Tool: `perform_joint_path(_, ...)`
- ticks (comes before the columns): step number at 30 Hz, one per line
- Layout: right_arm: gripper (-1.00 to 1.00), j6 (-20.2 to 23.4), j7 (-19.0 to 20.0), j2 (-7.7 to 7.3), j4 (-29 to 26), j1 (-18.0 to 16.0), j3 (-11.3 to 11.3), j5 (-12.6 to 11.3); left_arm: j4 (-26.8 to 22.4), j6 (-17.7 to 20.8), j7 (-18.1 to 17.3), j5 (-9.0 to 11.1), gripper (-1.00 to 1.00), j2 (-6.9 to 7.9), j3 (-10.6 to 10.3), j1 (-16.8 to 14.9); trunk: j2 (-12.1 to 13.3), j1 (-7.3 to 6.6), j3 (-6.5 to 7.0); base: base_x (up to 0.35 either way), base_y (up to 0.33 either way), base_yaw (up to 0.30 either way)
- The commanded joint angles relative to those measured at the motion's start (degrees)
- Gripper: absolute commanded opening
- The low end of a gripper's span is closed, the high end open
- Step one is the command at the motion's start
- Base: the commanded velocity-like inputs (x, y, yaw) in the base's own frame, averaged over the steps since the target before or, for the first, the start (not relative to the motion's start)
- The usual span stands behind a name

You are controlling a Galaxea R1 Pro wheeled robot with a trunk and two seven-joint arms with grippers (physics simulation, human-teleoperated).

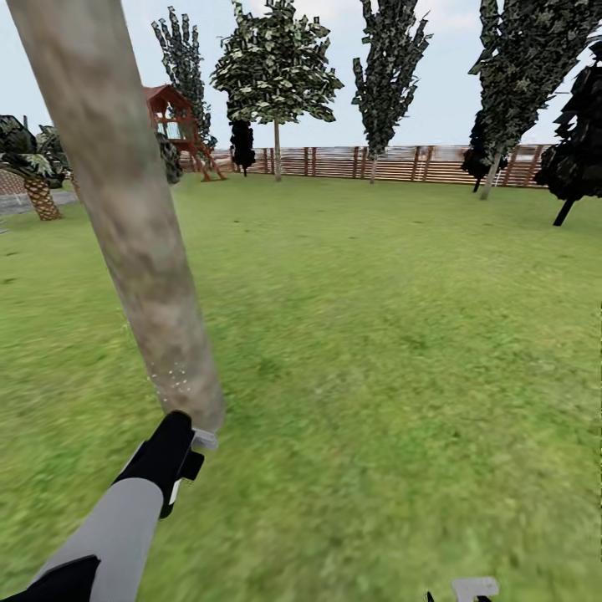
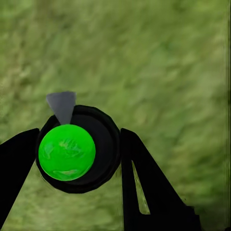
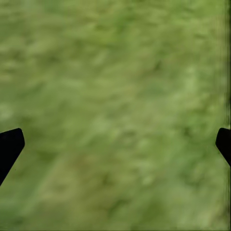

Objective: In the garden, pick up the pesticide atomizer on the floor and spray pesticide onto both trees until each tree trunk is fully covered.

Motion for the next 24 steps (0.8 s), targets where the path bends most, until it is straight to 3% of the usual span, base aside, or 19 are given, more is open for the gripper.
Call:
perform_joint_path(1,1.0,-0.19,-0.28,-0.01,0.11,-0.06,-0.32,0.61,-0.44,0.1,-0.53,-0.56,-1.0,-0.09,1.15,-0.02,-0.02,0.0,-0.06,0.119,-0.265,0.0)
perform_joint_path(4,1.0,-0.19,-0.32,-0.01,0.07,-0.06,-0.32,0.54,-0.74,0.02,-0.53,-0.56,-1.0,-0.04,4.1,-0.01,-0.02,0.0,-0.06,0.166,-0.244,0.0)
perform_joint_path(6,1.0,-0.2,-0.33,-0.01,0.04,-0.09,-0.32,0.53,-0.77,-0.03,-0.5,-0.56,-1.0,-0.01,4.67,0.0,-0.02,0.0,-0.06,0.216,-0.208,0.0)
perform_joint_path(12,1.0,-0.22,-0.41,0.0,0.02,-0.06,-0.32,0.52,-0.78,-0.04,-0.49,-0.56,-1.0,0.09,4.92,0.0,-0.02,0.0,-0.06,0.258,-0.171,0.07)
perform_joint_path(20,1.0,-0.2,-0.42,0.04,0.02,-0.08,-0.32,0.52,-0.61,-0.02,-0.49,-0.61,-1.0,0.09,4.92,0.0,-0.02,0.0,-0.06,0.28,-0.144,0.261)
perform_joint_path(24,1.0,-0.21,-0.37,0.02,0.02,-0.07,-0.32,0.52,-0.72,-0.04,-0.41,-0.6,-1.0,-0.04,4.85,0.01,-0.02,0.0,-0.06,0.084,-0.042,0.271)
